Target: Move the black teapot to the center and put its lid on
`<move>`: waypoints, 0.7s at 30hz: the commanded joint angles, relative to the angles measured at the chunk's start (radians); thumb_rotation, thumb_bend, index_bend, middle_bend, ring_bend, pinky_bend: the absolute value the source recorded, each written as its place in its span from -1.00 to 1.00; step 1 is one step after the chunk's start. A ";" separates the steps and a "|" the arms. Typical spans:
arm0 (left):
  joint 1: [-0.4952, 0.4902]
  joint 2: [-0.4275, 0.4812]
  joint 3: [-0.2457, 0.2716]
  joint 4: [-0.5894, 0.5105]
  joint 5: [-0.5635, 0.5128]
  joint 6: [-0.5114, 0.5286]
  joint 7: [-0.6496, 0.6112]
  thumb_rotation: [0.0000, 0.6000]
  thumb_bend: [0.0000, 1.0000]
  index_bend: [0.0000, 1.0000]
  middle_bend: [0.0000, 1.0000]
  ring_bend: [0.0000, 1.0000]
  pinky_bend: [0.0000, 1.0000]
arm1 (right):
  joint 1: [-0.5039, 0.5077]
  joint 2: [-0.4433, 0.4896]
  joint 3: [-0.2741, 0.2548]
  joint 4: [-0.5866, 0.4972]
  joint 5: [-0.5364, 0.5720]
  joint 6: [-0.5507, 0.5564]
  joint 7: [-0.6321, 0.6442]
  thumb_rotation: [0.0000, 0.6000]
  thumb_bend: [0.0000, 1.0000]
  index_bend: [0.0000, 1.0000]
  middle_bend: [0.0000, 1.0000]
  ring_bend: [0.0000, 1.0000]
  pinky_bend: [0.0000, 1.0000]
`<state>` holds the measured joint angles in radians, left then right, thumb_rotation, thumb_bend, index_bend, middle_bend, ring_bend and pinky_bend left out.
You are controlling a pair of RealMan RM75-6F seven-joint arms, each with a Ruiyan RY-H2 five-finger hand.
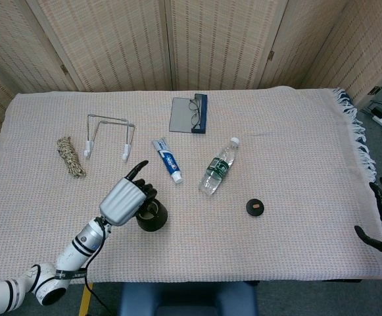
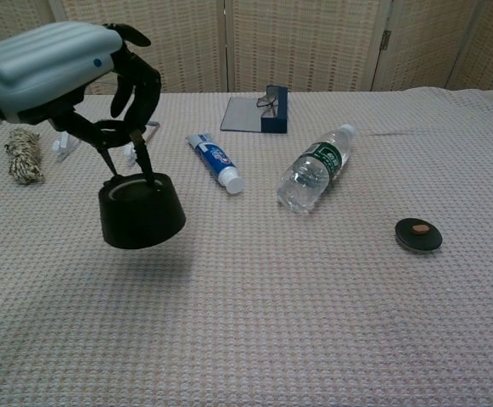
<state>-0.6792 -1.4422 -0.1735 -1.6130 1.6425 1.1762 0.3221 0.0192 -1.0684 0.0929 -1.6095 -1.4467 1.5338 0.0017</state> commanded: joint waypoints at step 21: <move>-0.259 -0.243 -0.097 0.047 -0.131 -0.231 0.226 1.00 0.12 0.39 0.42 0.18 -0.79 | -0.020 0.013 0.008 0.029 0.024 0.007 0.043 1.00 -0.53 -1.00 -1.00 -0.99 -1.00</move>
<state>-0.9246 -1.6700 -0.2621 -1.5780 1.5235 0.9557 0.5367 -0.0007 -1.0552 0.1005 -1.5810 -1.4225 1.5404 0.0445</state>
